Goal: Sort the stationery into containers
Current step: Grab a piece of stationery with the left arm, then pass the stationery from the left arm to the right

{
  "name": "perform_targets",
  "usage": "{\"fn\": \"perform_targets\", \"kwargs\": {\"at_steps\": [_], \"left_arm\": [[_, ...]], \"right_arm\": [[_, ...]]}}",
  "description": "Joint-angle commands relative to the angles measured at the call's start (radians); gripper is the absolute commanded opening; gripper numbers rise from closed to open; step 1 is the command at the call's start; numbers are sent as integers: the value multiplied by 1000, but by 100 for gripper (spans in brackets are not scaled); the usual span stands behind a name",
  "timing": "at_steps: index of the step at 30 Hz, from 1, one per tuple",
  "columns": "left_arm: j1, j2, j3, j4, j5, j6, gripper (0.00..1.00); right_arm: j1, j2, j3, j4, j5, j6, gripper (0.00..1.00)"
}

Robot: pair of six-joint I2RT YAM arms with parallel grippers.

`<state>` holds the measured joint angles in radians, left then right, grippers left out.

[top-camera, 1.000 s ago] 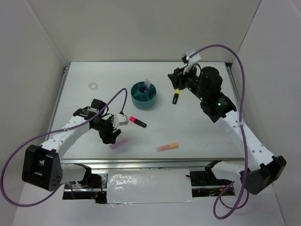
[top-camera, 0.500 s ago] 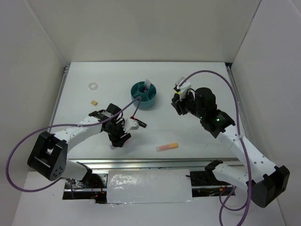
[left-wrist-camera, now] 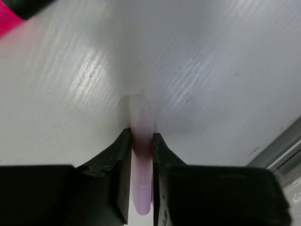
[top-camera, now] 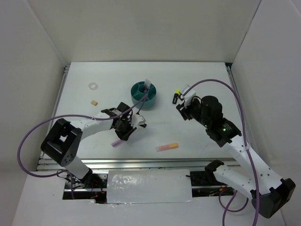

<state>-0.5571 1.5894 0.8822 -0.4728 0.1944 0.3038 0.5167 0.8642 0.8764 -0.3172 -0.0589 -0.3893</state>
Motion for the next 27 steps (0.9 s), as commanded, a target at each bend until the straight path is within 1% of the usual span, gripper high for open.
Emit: {"fn": "perform_targets", "kwargs": {"at_steps": [1, 3, 4, 5, 6, 7, 8, 9, 10, 11, 12, 13, 14, 15, 16, 17, 18, 19, 20, 21, 22, 24, 25, 27], "left_arm": [[2, 47, 15, 14, -21, -63, 20], [28, 40, 32, -4, 17, -95, 13], [69, 34, 61, -15, 51, -112, 5], [98, 30, 81, -29, 130, -124, 0], [130, 15, 102, -55, 184, -167, 0], [201, 4, 147, -72, 256, -176, 0], [241, -9, 167, -79, 343, -218, 0], [285, -56, 178, -57, 516, -259, 0], [365, -84, 181, -26, 595, -343, 0], [400, -109, 175, 18, 670, -499, 0], [440, -158, 153, 121, 724, -606, 0], [447, -181, 153, 141, 703, -769, 0], [456, -207, 159, 141, 708, -802, 0], [468, -216, 146, 183, 776, -848, 0], [474, -223, 133, 201, 804, -905, 0], [479, -223, 118, 215, 819, -1028, 0], [483, -223, 69, 247, 883, -1089, 0], [484, -220, 48, 300, 908, -1147, 0], [485, -220, 28, 315, 927, -1226, 0], [485, -223, -6, 333, 945, -1255, 0], [485, -242, -18, 365, 954, -1294, 0], [490, -275, -49, 375, 935, -1324, 0], [491, -308, -61, 414, 923, -1383, 0], [488, -335, -106, 497, 927, -1475, 0]], "right_arm": [[32, -39, -10, 18, 14, -80, 56], [49, -42, -7, 29, 13, -131, 55], [71, -44, -5, 39, 10, -149, 55], [83, -44, -2, 41, 5, -190, 55], [95, -47, -1, 46, 1, -213, 55], [126, -47, -1, 55, -15, -256, 55], [141, -48, -2, 61, -22, -278, 55], [163, -45, -8, 72, -30, -296, 55], [204, -47, -14, 110, -41, -339, 57], [229, -48, -37, 133, -44, -364, 58], [258, -45, -56, 195, -44, -388, 61], [319, -41, -94, 232, -36, -449, 62], [351, -31, -115, 272, -29, -485, 64], [383, -25, -144, 379, -24, -518, 68], [407, -18, -213, 453, -22, -587, 70], [452, 4, -247, 521, -33, -623, 72], [474, 21, -279, 646, -41, -655, 72], [492, 41, -324, 708, -44, -701, 73], [528, 89, -336, 757, -51, -718, 73], [543, 119, -343, 826, -55, -729, 73], [557, 178, -337, 848, -53, -750, 73], [588, 232, -329, 932, -61, -769, 72], [592, 274, -326, 954, -73, -779, 72], [608, 303, -324, 1000, -116, -816, 71]]}}
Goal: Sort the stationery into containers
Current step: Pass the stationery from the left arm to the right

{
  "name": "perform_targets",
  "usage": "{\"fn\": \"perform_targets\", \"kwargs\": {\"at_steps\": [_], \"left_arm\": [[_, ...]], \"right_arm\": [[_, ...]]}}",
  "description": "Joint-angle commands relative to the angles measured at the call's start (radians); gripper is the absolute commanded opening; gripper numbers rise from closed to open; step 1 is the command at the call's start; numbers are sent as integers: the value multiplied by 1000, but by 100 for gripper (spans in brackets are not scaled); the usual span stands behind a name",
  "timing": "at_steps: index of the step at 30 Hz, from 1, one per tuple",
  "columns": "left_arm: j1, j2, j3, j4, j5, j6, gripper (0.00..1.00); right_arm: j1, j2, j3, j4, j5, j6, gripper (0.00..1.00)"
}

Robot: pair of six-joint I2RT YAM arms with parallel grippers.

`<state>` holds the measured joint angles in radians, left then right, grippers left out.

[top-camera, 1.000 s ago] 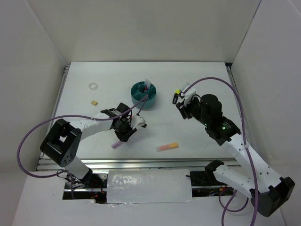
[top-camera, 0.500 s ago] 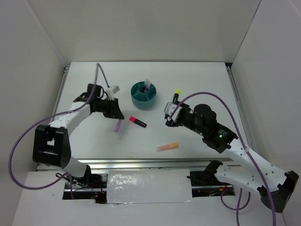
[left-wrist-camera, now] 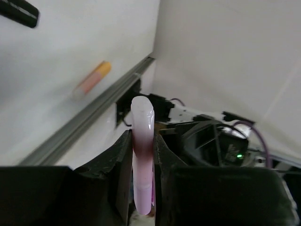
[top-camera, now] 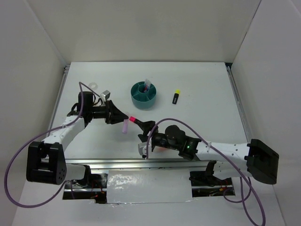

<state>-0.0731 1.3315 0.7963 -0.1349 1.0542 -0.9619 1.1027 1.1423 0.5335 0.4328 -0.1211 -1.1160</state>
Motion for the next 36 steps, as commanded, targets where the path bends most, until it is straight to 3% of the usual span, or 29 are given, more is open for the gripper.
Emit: {"fn": "perform_targets", "kwargs": {"at_steps": [1, 8, 22, 32, 33, 35, 36], "left_arm": [[1, -95, -34, 190, 75, -295, 0], [-34, -160, -120, 345, 55, -472, 0], [-51, -170, -164, 380, 30, -515, 0], [-70, -196, -166, 284, -10, -462, 0], [-67, -196, -164, 279, -14, -456, 14], [-56, -202, -166, 278, -20, -449, 37], [-39, -203, -163, 274, -23, -446, 70]], "right_arm": [[25, 52, 20, 264, -69, -100, 71], [66, 151, 65, 343, -87, -123, 69], [108, 163, 89, 389, -32, -123, 63], [108, 205, 151, 363, 9, -150, 26], [106, 201, 155, 357, 14, -130, 13], [100, 183, 172, 351, 31, -91, 2], [95, 178, 175, 347, 58, -38, 0]]}}
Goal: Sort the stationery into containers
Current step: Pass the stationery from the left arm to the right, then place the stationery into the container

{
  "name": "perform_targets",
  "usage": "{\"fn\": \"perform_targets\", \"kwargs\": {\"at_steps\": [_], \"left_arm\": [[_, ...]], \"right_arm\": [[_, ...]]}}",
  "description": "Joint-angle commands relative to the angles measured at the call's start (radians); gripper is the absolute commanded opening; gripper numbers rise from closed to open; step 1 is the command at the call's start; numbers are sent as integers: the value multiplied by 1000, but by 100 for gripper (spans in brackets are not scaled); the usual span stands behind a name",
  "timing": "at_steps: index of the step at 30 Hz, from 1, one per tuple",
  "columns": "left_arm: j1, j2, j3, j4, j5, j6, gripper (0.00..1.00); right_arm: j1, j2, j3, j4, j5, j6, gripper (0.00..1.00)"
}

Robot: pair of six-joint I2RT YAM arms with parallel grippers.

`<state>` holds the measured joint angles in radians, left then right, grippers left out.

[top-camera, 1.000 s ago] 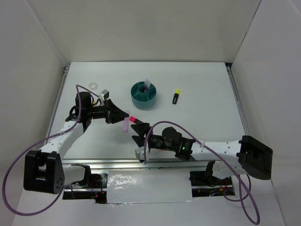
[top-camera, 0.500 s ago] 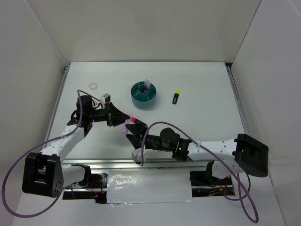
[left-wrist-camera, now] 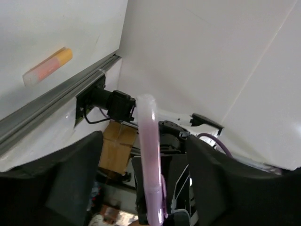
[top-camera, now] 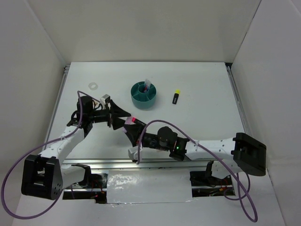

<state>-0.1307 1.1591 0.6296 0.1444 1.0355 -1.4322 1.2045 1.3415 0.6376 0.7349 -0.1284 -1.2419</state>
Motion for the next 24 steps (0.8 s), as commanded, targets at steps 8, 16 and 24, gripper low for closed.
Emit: {"fn": "perform_targets", "kwargs": {"at_steps": [8, 16, 24], "left_arm": [[207, 36, 189, -132, -40, 265, 99], [301, 34, 223, -106, -92, 458, 99], [344, 7, 185, -81, -104, 523, 99]], "right_arm": [[-209, -99, 273, -141, 229, 646, 0], [-615, 11, 531, -459, 225, 1239, 0], [-700, 129, 666, -632, 89, 1423, 0]]}}
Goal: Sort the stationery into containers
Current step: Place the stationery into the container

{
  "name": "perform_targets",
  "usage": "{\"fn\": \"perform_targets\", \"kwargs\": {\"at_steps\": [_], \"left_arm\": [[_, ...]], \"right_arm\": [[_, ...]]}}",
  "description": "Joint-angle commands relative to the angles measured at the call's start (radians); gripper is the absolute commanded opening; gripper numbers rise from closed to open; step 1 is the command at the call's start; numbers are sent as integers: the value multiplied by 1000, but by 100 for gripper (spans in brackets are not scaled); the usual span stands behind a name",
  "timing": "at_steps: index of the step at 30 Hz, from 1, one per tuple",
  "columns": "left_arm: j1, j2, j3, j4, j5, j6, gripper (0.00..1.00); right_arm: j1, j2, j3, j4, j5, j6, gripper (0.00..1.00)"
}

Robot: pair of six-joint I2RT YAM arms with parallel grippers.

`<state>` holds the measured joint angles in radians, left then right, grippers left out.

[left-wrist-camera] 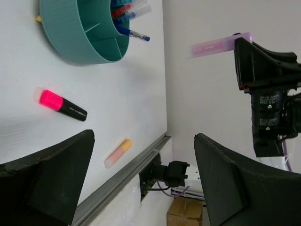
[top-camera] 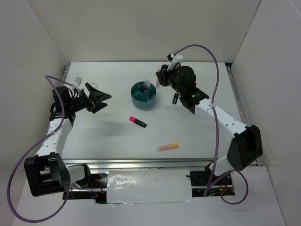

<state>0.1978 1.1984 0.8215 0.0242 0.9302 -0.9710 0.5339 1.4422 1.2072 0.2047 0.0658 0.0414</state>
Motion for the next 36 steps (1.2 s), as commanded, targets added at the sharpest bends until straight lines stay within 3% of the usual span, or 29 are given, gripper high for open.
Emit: {"fn": "perform_targets", "kwargs": {"at_steps": [1, 3, 7, 16, 36], "left_arm": [[20, -36, -15, 40, 1, 63, 99], [29, -40, -22, 46, 2, 66, 99], [35, -48, -41, 57, 4, 72, 99], [49, -48, -58, 42, 13, 114, 99], [58, -14, -58, 56, 33, 130, 99]], "right_arm": [[-46, 38, 109, -114, -210, 162, 0], [-49, 63, 120, -96, -286, 167, 0], [53, 93, 106, -38, -206, 16, 0], [118, 164, 94, 87, -208, -181, 0], [156, 346, 164, 205, -182, -193, 7]]}}
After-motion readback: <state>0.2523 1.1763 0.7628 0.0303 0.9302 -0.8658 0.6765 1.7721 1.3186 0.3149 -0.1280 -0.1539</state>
